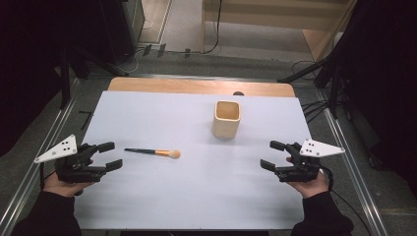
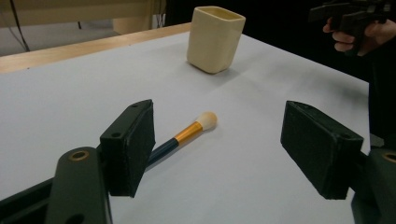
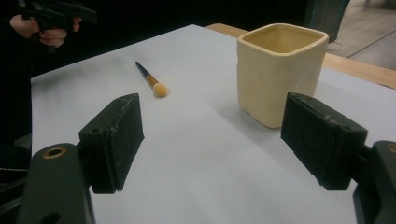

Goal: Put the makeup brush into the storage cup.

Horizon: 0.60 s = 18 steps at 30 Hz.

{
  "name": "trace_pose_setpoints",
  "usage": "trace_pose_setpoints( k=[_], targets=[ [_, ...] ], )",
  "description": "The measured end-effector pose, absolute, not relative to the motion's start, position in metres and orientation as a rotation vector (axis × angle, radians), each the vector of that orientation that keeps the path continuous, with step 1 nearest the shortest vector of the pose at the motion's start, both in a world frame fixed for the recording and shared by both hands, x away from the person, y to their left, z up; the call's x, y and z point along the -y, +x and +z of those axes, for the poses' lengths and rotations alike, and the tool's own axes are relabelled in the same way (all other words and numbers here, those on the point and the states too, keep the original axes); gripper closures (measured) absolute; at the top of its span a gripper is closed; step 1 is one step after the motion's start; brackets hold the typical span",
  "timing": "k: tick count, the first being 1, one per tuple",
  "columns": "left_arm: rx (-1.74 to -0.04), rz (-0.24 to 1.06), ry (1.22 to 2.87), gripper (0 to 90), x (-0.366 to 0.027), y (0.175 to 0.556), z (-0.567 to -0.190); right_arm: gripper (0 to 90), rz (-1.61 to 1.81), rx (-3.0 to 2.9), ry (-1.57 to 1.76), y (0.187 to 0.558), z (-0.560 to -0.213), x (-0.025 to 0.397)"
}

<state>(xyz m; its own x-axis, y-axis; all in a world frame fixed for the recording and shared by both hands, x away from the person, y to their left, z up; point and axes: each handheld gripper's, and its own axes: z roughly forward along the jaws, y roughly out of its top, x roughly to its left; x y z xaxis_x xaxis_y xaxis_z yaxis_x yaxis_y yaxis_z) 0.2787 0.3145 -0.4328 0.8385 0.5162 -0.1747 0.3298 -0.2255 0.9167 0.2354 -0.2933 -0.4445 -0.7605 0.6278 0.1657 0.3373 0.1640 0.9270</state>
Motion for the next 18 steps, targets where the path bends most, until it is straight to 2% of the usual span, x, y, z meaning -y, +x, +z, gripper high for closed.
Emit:
trace_pose_setpoints(
  k=[4,5,7,12,13,18],
  targets=[
    [-0.626,0.241,1.841,31.3,-0.3158,0.2792,-0.4303,22.8,1.631,-2.177,0.932,0.235,-0.444,0.2947],
    [-0.638,0.238,1.845,34.9,-0.3164,0.2803,-0.4299,22.8,1.63,-2.173,0.928,0.2351,-0.4439,0.295],
    [-0.633,0.195,1.843,34.1,-0.3185,0.2826,-0.4301,22.7,1.635,-2.166,0.933,0.2349,-0.4438,0.2953],
    [-0.644,0.194,1.845,29.9,-0.3177,0.2821,-0.4302,22.7,1.634,-2.162,0.932,0.2348,-0.4437,0.2958],
    [-0.651,0.193,1.854,26.2,-0.3173,0.2826,-0.4309,22.6,1.636,-2.161,0.931,0.2347,-0.4437,0.2961],
    [-0.661,0.195,1.865,27.1,-0.3184,0.2844,-0.4324,21.1,1.614,-2.144,0.922,0.2331,-0.4429,0.2964]
  ],
)
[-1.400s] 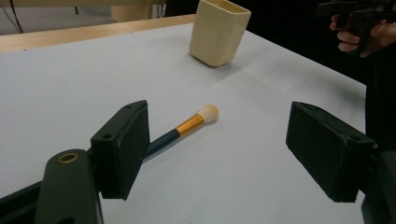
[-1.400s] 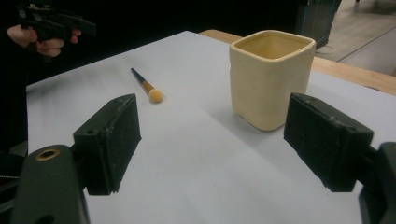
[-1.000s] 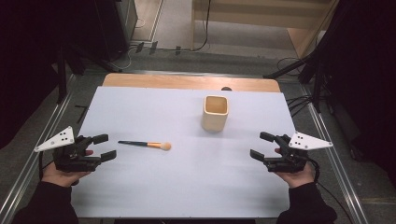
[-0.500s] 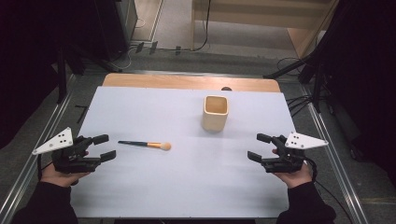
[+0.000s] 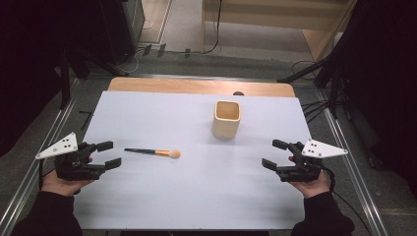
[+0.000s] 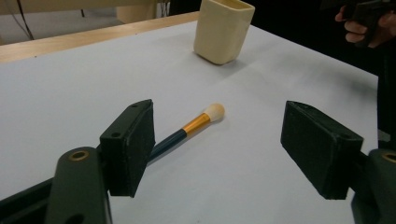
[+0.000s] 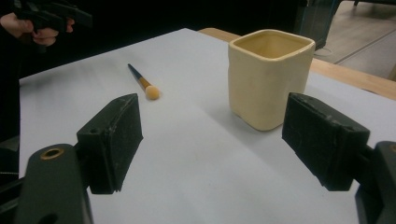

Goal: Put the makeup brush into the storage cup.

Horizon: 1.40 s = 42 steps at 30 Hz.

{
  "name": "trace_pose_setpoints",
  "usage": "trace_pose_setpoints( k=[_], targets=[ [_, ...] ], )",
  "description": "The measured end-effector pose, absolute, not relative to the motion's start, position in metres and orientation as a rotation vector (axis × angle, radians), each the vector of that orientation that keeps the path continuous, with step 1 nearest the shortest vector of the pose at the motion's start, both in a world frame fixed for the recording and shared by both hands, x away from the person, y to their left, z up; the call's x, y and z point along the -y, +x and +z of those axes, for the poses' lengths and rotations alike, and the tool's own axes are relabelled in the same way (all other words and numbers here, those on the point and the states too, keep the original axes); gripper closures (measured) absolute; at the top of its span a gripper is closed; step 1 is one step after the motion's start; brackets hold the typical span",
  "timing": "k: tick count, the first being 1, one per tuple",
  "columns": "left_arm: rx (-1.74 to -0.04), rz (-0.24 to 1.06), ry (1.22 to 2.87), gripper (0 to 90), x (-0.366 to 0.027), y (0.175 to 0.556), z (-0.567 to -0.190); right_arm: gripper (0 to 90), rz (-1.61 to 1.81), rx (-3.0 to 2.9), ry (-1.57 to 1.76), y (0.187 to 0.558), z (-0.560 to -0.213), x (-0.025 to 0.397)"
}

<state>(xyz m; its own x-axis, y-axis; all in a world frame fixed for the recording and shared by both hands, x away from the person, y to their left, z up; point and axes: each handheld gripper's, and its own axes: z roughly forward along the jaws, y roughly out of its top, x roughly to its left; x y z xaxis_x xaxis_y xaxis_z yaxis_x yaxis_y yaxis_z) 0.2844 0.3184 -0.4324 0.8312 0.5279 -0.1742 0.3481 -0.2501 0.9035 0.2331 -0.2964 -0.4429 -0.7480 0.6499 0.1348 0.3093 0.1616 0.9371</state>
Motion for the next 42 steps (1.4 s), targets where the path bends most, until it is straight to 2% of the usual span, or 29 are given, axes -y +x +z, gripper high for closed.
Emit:
trace_pose_setpoints(
  k=[11,42],
  targets=[
    [-0.628,0.18,1.848,23.2,-0.321,0.288,-0.432,20.8,1.636,-2.122,0.909,0.233,-0.444,0.298],
    [-0.528,0.125,1.936,24.8,-0.284,0.328,-0.416,20.8,1.657,-2.14,0.892,0.235,-0.449,0.294]
  ],
)
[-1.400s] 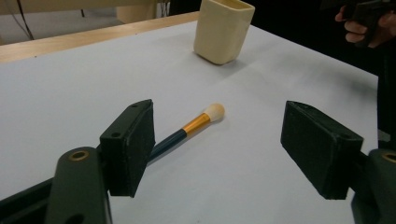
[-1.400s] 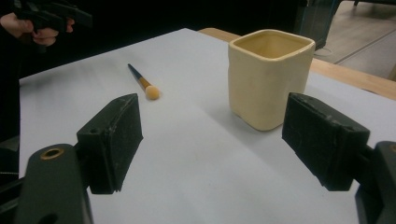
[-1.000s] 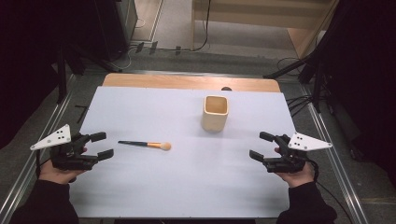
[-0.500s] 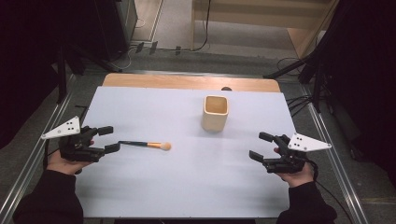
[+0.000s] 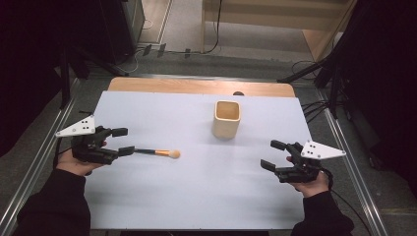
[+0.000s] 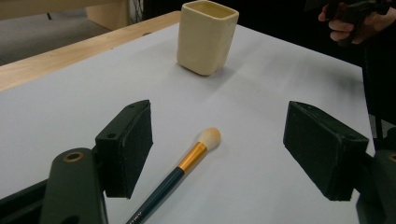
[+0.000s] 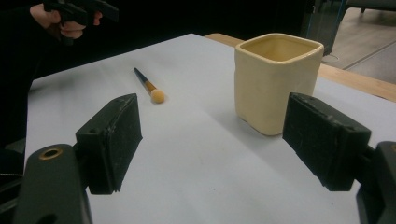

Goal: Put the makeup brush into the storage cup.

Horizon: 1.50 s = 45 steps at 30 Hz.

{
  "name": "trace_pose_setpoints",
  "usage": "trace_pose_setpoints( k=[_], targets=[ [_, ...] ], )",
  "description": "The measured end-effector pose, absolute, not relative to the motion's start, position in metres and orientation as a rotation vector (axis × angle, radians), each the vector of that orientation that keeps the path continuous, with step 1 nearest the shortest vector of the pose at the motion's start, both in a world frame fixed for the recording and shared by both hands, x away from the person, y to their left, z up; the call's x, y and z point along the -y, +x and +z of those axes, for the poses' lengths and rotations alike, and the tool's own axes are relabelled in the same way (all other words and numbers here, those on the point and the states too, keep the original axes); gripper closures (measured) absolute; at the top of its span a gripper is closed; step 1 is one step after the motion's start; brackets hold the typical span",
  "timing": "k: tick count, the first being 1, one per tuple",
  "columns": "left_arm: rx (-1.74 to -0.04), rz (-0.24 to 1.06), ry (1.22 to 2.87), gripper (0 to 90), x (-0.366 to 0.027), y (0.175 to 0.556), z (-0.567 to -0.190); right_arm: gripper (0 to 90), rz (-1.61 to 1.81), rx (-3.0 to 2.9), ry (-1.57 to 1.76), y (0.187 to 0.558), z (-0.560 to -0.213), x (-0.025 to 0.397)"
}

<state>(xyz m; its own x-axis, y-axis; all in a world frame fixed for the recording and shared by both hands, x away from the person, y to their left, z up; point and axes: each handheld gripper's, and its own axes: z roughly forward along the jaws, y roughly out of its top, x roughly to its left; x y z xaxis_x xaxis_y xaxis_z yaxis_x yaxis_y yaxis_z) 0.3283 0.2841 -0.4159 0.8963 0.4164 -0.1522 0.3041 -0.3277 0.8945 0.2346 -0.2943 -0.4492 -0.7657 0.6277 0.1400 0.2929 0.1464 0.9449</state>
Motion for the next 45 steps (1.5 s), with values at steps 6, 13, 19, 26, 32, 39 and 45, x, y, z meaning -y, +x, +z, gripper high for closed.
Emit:
trace_pose_setpoints(
  k=[6,13,19,26,32,39,45],
  targets=[
    [-0.504,0.143,1.954,24.9,-0.278,0.336,-0.414,20.9,1.656,-2.143,0.892,0.235,-0.449,0.294],
    [-0.505,0.15,1.92,26.9,-0.274,0.346,-0.417,20.9,1.658,-2.145,0.887,0.235,-0.449,0.294],
    [-0.48,0.139,1.943,26.9,-0.267,0.352,-0.414,21.0,1.659,-2.151,0.886,0.236,-0.449,0.293],
    [-0.446,0.142,1.94,27.1,-0.258,0.362,-0.409,21.0,1.663,-2.15,0.883,0.236,-0.449,0.293],
    [-0.431,0.128,1.954,27.2,-0.249,0.37,-0.411,21.1,1.648,-2.16,0.882,0.236,-0.45,0.292],
    [-0.388,0.112,1.962,28.0,-0.237,0.38,-0.409,21.1,1.636,-2.179,0.879,0.237,-0.45,0.289],
    [-0.36,0.088,1.961,28.1,-0.225,0.389,-0.408,21.1,1.661,-2.169,0.865,0.236,-0.449,0.29]
  ],
)
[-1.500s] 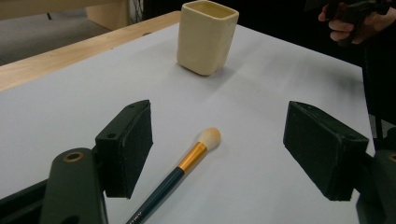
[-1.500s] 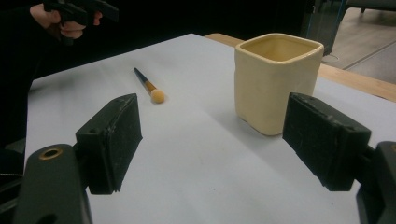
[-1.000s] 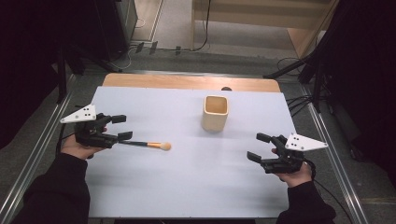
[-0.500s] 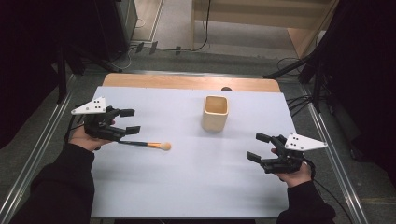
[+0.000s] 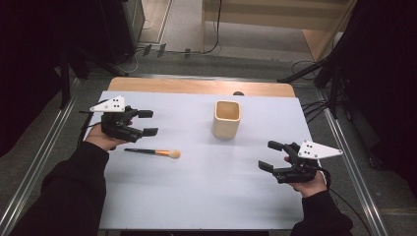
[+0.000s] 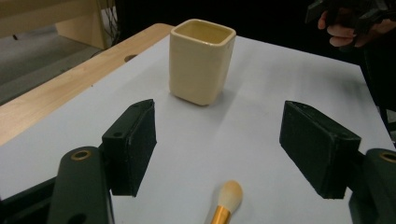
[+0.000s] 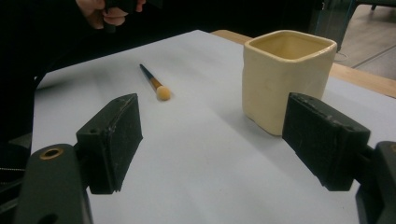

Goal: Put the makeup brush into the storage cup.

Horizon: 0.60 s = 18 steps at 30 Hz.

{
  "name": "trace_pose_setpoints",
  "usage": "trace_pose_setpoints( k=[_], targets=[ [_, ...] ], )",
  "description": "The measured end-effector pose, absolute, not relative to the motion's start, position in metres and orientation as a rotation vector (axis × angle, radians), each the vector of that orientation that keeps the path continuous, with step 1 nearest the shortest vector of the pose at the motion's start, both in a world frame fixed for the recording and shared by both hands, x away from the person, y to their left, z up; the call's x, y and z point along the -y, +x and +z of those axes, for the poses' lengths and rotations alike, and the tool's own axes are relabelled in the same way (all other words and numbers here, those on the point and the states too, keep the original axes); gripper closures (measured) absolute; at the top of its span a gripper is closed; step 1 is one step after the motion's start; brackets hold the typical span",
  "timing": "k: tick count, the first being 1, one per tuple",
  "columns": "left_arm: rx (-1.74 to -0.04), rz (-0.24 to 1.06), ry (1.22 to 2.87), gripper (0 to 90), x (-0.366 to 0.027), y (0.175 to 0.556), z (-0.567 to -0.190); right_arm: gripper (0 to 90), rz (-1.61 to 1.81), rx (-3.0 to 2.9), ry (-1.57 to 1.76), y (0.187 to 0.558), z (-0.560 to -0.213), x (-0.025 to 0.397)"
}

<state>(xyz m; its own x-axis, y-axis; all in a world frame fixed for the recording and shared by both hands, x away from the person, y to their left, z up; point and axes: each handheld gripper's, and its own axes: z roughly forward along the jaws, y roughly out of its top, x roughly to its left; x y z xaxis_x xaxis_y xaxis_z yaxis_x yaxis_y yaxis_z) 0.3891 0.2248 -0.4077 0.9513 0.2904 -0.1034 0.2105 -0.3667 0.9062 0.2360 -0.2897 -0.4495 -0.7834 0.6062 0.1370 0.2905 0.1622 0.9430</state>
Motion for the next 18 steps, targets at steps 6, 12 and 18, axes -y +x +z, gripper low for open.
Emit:
trace_pose_setpoints(
  k=[6,12,18],
  targets=[
    [-0.339,0.063,1.987,28.5,-0.218,0.393,-0.411,21.1,1.663,-2.169,0.866,0.236,-0.449,0.29],
    [-0.3,0.045,2.119,30.4,-0.216,0.394,-0.414,21.1,1.662,-2.174,0.866,0.236,-0.449,0.29],
    [-0.262,0.024,2.269,30.7,-0.211,0.396,-0.412,21.1,1.659,-2.179,0.865,0.236,-0.45,0.289]
  ],
)
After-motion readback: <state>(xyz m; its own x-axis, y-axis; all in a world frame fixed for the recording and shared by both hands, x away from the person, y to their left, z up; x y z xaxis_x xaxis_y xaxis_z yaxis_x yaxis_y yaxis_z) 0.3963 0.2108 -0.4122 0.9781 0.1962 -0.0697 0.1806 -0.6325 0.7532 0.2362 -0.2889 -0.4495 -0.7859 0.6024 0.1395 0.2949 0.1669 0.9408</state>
